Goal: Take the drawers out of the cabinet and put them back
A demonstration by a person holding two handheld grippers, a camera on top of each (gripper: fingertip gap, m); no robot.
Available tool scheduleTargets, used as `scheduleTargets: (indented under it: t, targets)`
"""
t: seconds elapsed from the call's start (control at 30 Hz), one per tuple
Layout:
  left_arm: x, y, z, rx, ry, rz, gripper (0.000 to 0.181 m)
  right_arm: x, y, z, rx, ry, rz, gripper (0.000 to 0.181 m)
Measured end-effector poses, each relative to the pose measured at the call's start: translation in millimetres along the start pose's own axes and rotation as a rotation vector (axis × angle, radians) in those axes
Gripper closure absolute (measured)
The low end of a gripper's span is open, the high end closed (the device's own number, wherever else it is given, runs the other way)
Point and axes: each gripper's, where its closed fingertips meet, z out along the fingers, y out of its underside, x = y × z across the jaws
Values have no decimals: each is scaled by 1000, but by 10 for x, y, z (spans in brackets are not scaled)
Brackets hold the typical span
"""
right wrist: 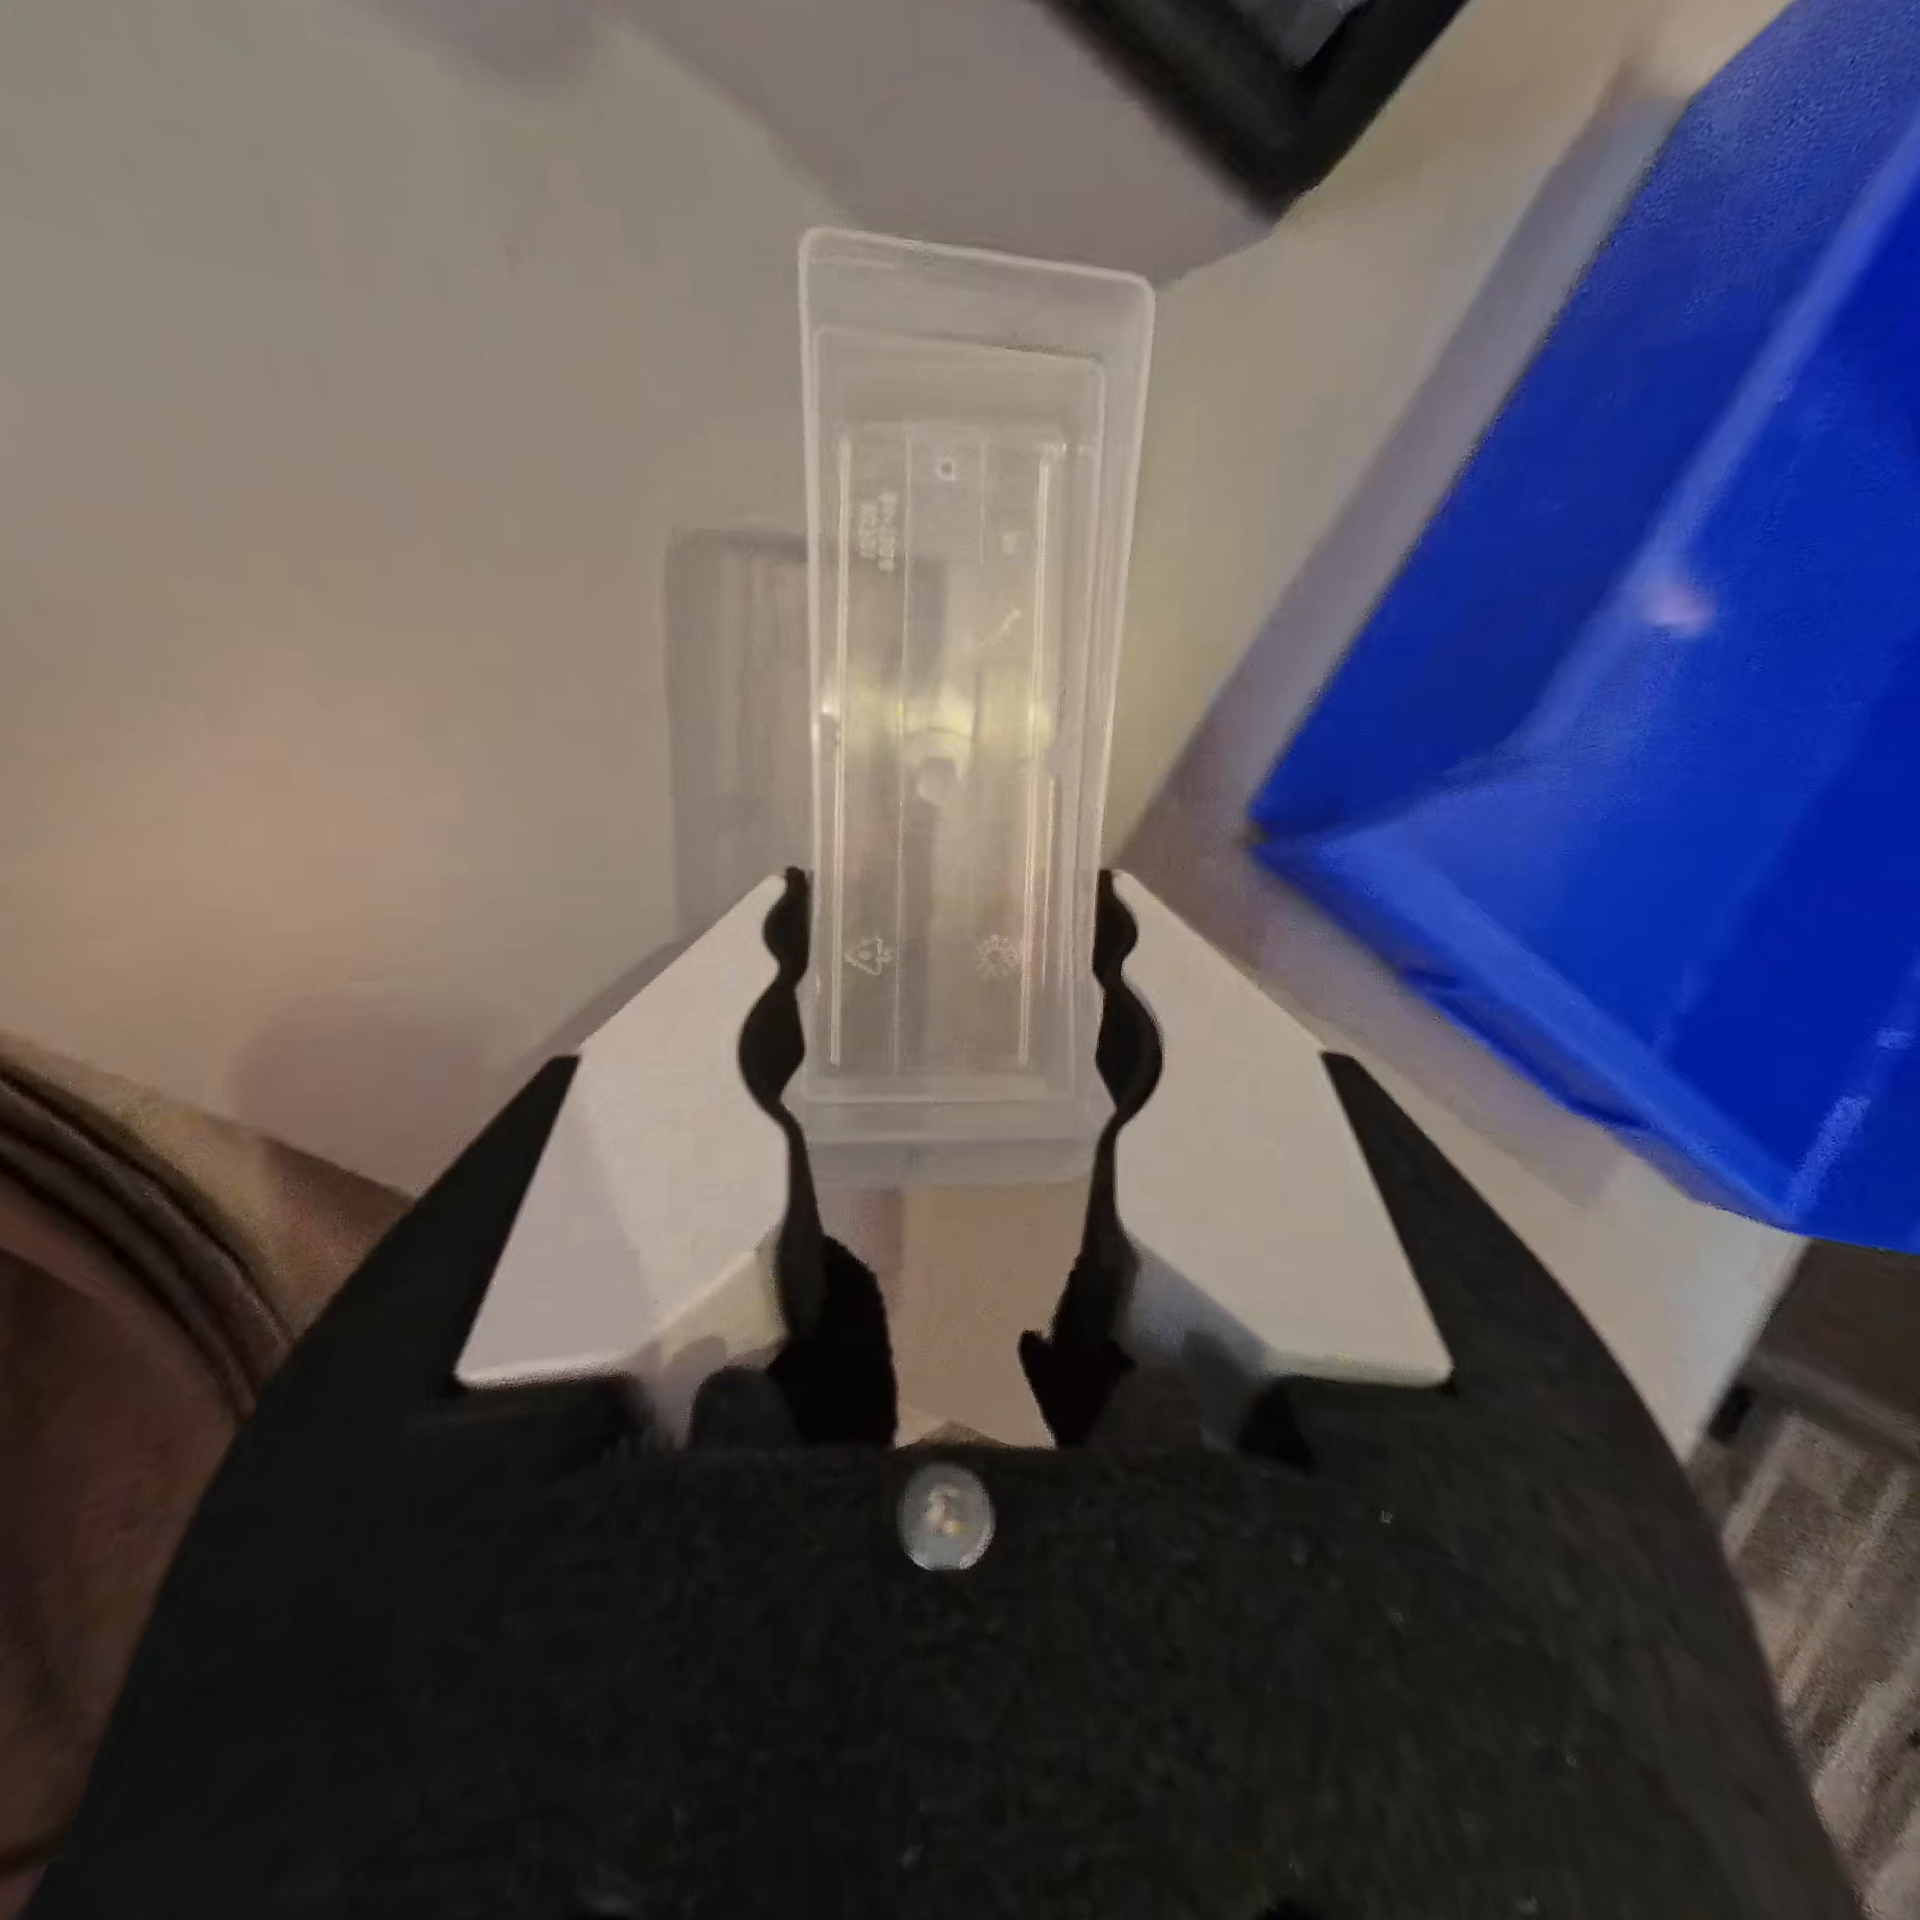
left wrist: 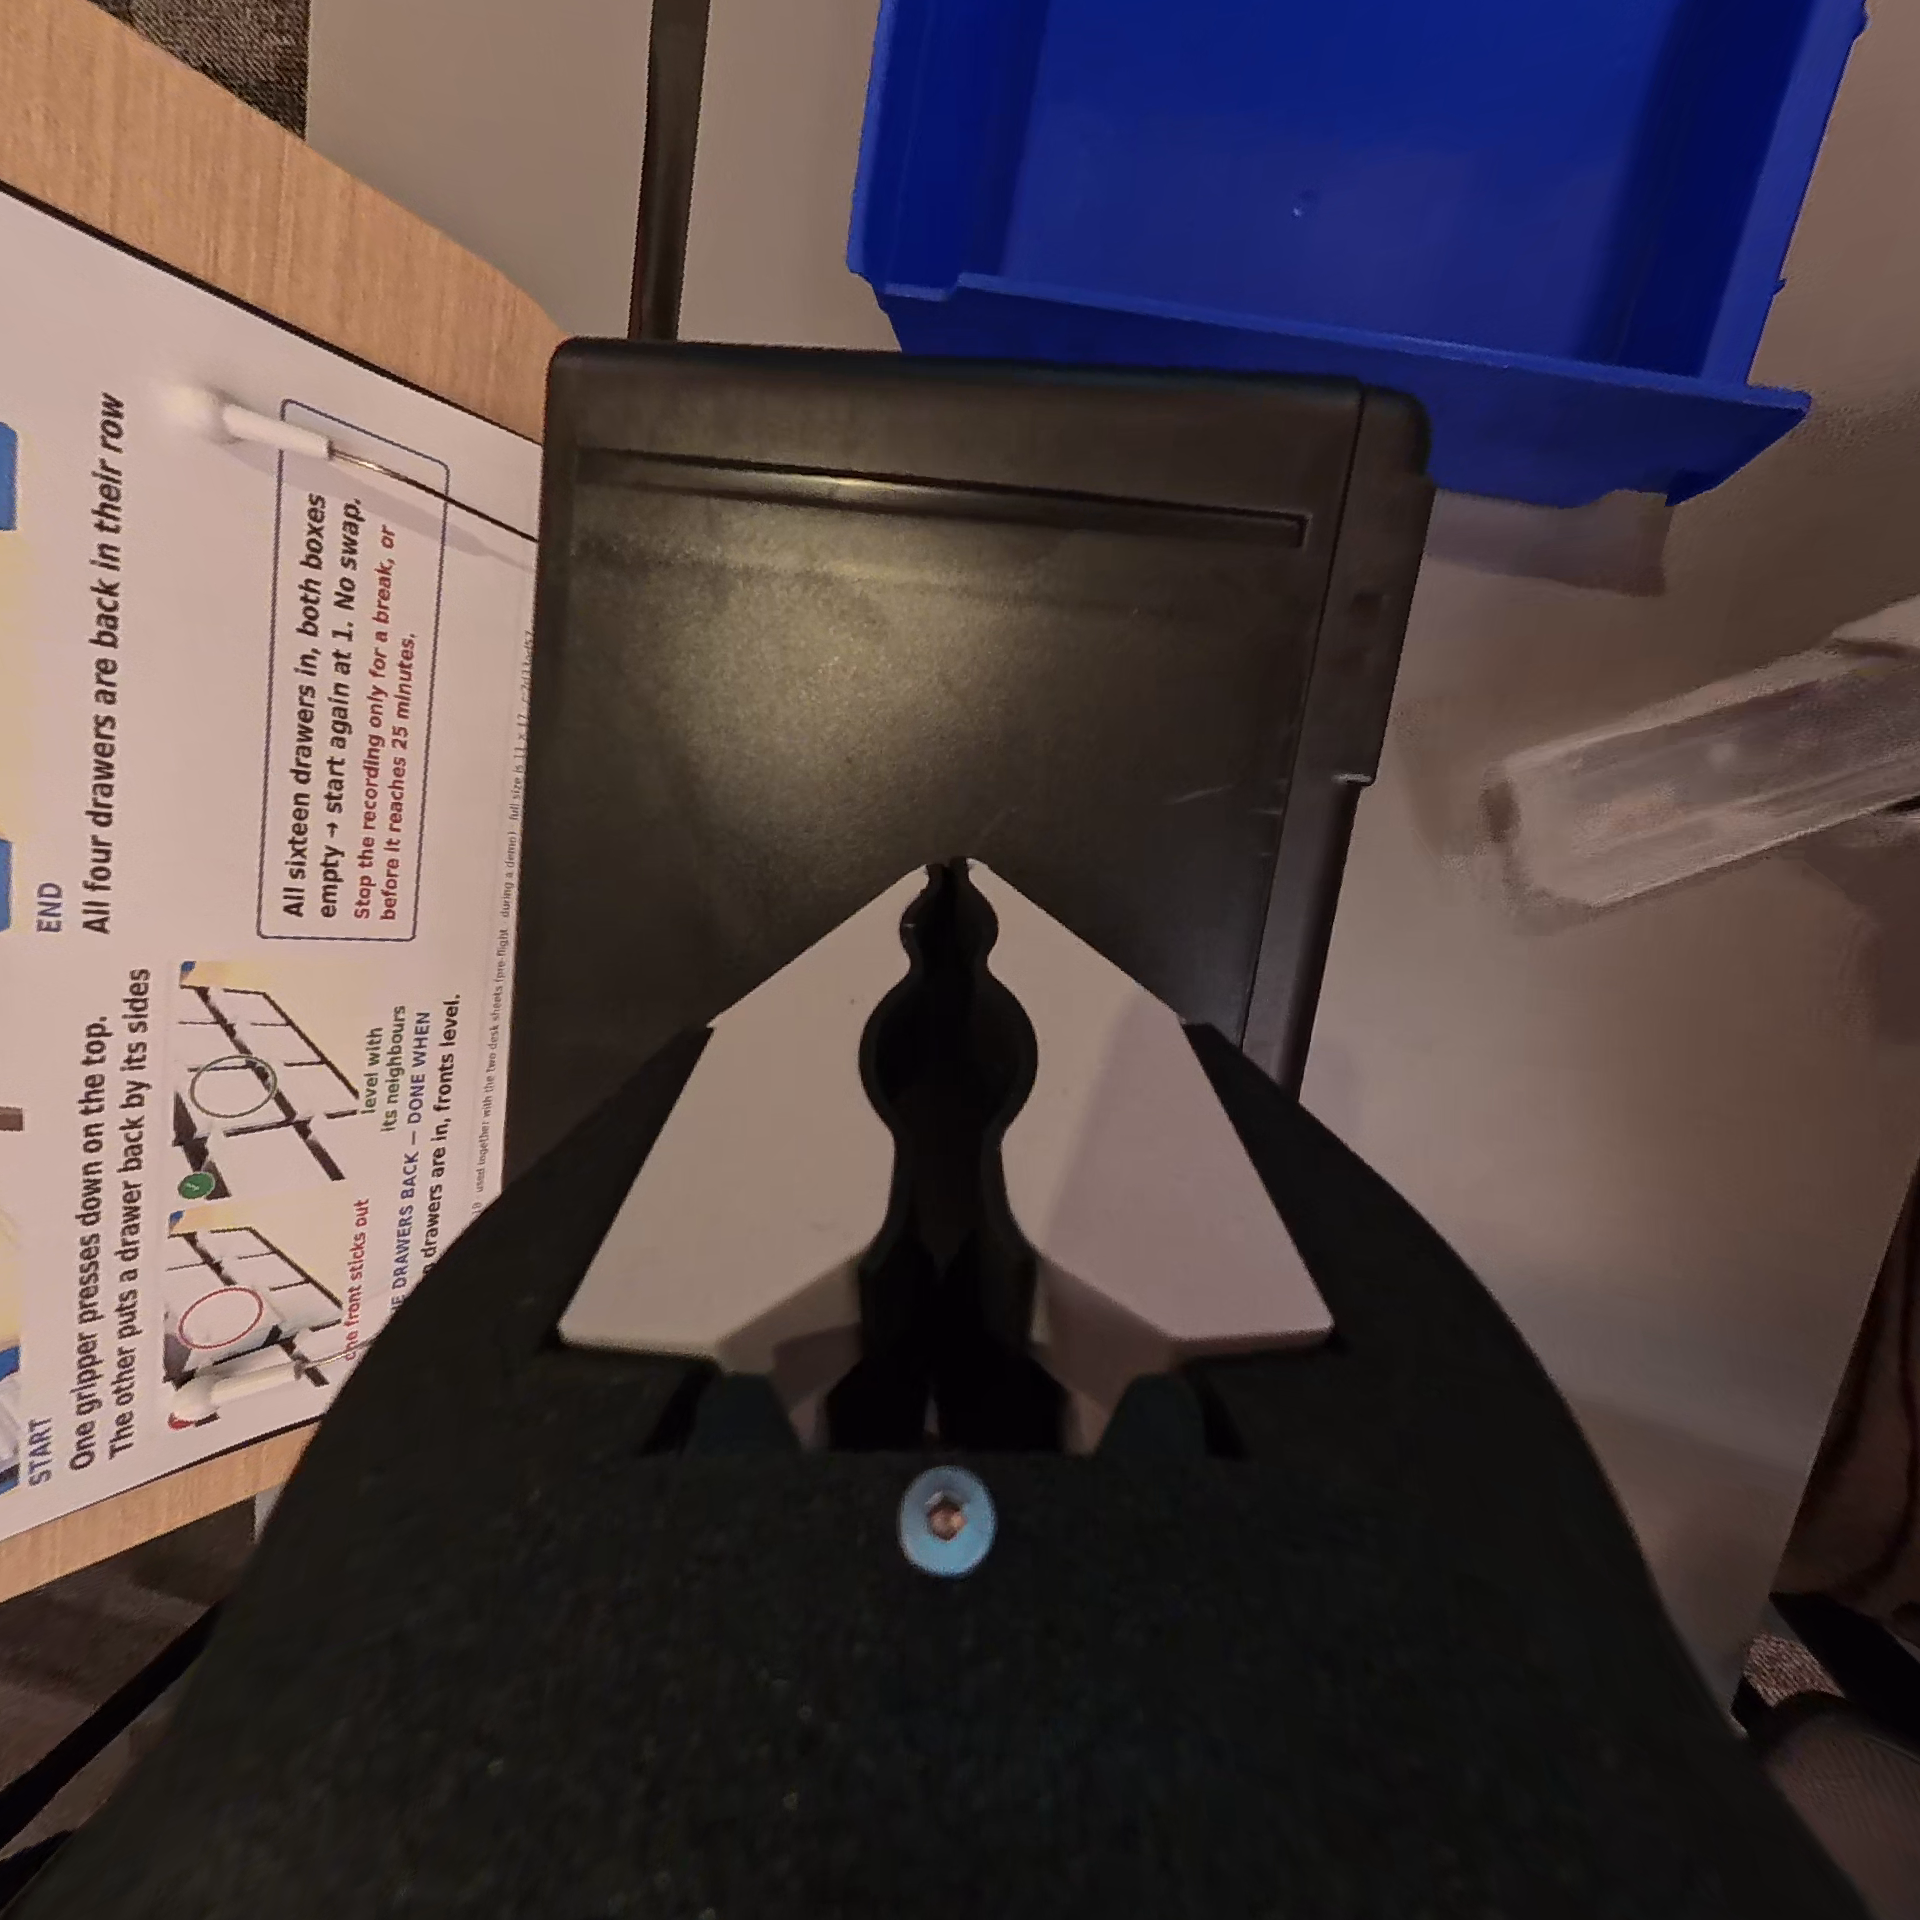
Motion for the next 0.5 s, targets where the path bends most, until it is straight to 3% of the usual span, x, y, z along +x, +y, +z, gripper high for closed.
scheduleTargets:
  t: [0.17, 0.27, 0.37, 0.5]
  targets:
    - [1, -1, 1, -18, -2, 22, 181, 756, -88, -752, 136, 37, -43, 128]
    - [-5, -17, 10, -11, -6, 21, 181, 1359, -11, -958, 105, 120, -140, 127]
    - [-6, -21, 12, -4, -1, 13, 181, 1750, 63, -782, 49, 76, -336, 127]
    - [-5, -21, 12, -9, 7, 1, 181, 2070, 255, -178, -148, -5, -497, 127]
